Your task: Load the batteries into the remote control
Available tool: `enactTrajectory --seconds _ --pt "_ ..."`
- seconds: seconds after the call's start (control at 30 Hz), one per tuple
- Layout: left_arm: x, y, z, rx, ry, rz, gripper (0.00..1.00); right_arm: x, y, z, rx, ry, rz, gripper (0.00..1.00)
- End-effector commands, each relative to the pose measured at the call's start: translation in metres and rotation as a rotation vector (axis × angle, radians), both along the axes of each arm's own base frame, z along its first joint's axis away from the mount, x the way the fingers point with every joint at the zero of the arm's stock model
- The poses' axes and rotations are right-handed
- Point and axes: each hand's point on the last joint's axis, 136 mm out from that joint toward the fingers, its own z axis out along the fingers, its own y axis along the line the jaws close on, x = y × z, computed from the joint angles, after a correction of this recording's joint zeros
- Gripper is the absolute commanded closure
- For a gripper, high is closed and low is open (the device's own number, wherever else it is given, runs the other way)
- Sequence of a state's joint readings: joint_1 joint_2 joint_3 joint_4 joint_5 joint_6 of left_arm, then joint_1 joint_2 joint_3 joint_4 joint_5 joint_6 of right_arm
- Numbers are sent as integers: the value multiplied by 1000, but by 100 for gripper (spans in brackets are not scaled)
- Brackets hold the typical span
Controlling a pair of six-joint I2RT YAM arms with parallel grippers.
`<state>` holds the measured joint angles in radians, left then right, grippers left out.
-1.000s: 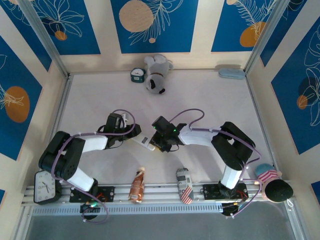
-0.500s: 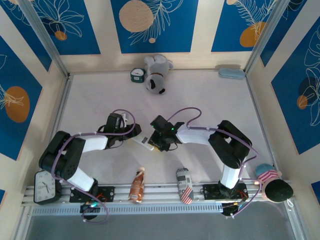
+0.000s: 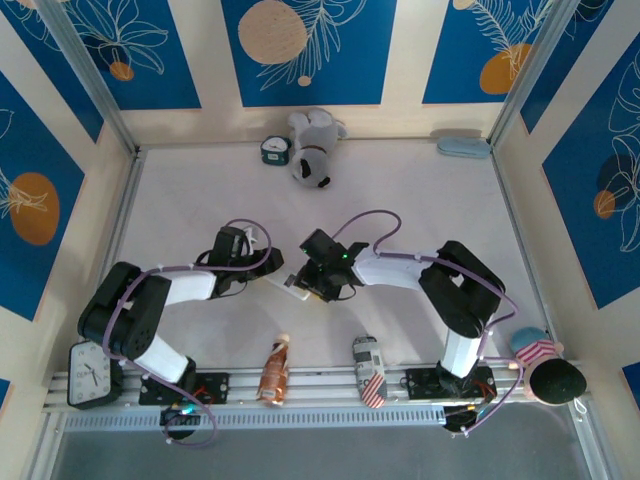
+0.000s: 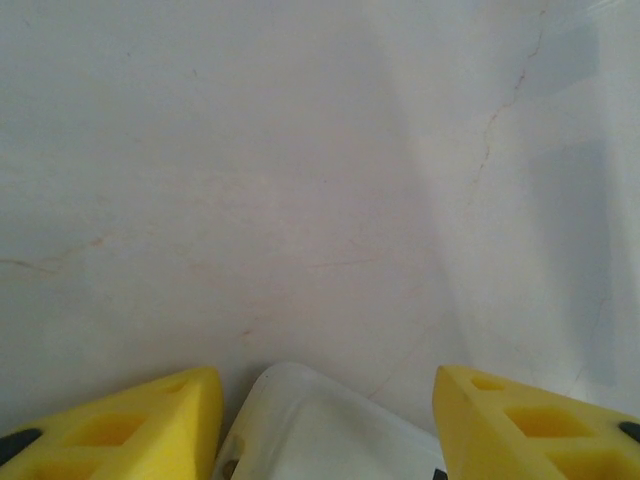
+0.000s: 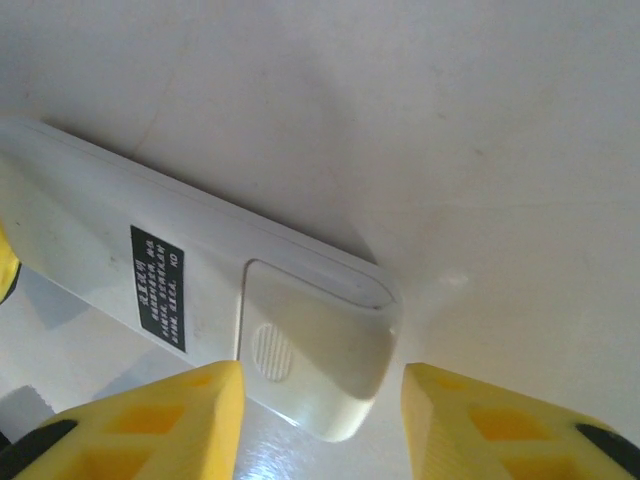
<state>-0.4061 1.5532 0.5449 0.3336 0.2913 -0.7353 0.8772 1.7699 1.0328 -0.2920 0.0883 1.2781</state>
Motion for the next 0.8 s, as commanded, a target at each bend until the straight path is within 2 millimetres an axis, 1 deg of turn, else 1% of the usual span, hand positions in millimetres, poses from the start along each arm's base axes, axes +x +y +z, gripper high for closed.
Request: enactTrajectory --seconds 0.0,0.1,0.17,0.23,0.3,0.5,0.57,0.77 --pt "-7 3 -6 29 33 12 41 3 -13 18 -32 -47 27 50" --pt "-6 6 -5 40 27 22 39 2 -25 19 -48 -53 29 49" --pt "-6 7 -5 46 26 24 37 0 -29 18 -42 -62 49 53" --pt "-6 7 -6 48 26 23 37 -1 -26 19 -14 -70 78 61" --pt "-6 6 -5 45 22 19 38 -3 -21 18 15 -68 94 64" --pt "-6 4 -7 33 30 17 42 -8 -5 9 31 -39 114 66" --pt "-6 4 -8 31 32 16 43 -7 -3 6 27 -32 113 69" --pt "-6 4 -7 31 31 17 43 -8 2 3 24 -22 114 70"
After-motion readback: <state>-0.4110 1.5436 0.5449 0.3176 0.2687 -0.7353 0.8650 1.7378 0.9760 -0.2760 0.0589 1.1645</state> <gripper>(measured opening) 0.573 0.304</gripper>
